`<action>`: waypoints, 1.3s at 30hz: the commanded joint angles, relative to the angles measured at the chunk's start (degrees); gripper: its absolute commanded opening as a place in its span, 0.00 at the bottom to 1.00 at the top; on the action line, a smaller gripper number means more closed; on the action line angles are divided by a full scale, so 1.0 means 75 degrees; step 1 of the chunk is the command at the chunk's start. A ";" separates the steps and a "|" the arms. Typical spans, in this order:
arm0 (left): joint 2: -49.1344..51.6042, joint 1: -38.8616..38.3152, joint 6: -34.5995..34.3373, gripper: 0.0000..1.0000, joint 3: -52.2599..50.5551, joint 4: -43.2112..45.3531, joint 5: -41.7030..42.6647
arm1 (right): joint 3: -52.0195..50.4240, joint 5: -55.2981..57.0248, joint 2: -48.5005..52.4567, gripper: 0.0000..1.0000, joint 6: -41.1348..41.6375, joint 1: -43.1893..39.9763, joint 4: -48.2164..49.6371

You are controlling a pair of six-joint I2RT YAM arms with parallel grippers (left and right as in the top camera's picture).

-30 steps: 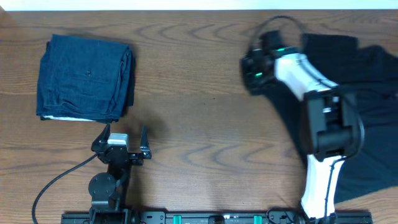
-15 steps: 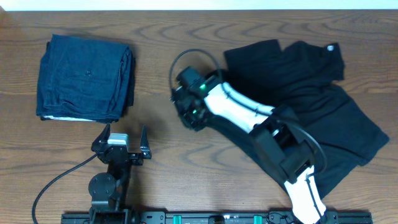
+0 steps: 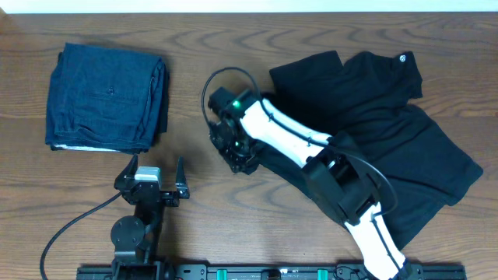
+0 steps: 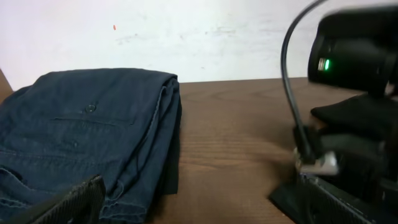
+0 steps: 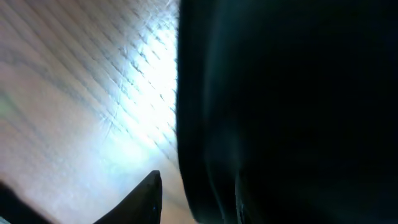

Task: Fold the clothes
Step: 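Drag the grasped black shirt leftward toward the table center with the right gripper, then release the shirt and move the right gripper back to the right edge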

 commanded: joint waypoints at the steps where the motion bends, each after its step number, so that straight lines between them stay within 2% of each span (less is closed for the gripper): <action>1: -0.0038 -0.0023 0.0093 0.98 -0.0105 -0.0262 0.0195 | 0.0551 -0.0038 -0.0256 0.37 -0.0006 -0.0388 -0.0204; 8: -0.0038 -0.0023 0.0093 0.98 -0.0105 -0.0262 0.0195 | 0.0597 0.0050 -0.1402 0.38 0.0020 -0.1478 -0.0356; 12: -0.0038 -0.0023 0.0093 0.98 -0.0105 -0.0262 0.0195 | 0.0597 0.0463 -0.1886 0.38 0.0425 -0.2436 -0.0437; 16: -0.0038 -0.0023 0.0093 0.98 -0.0105 -0.0262 0.0195 | 0.0595 0.0513 -0.1961 0.39 0.0417 -0.3518 -0.0670; 23: -0.0038 -0.0023 0.0093 0.98 -0.0105 -0.0262 0.0195 | 0.0580 0.1836 -0.1886 0.40 0.0425 -0.5249 -0.0842; 26: -0.0038 -0.0023 0.0093 0.98 -0.0105 -0.0262 0.0195 | 0.0580 0.2022 -0.1883 0.47 0.0545 -0.6085 -0.0822; 27: -0.0035 -0.0023 0.0093 0.98 -0.0105 -0.0262 0.0195 | 0.0580 0.2025 -0.1880 0.53 0.0545 -0.6376 -0.0822; 28: -0.0038 -0.0023 0.0093 0.98 -0.0105 -0.0262 0.0195 | 0.0580 0.2025 -0.1880 0.65 0.0539 -0.6612 -0.0822; 29: -0.0035 -0.0023 0.0093 0.98 -0.0105 -0.0262 0.0195 | 0.0580 0.2025 -0.1880 0.99 0.0536 -0.6881 -0.0816; 39: -0.0035 -0.0023 0.0093 0.98 -0.0105 -0.0262 0.0195 | 0.0580 0.1970 -0.1880 0.99 0.0536 -0.8696 -0.0790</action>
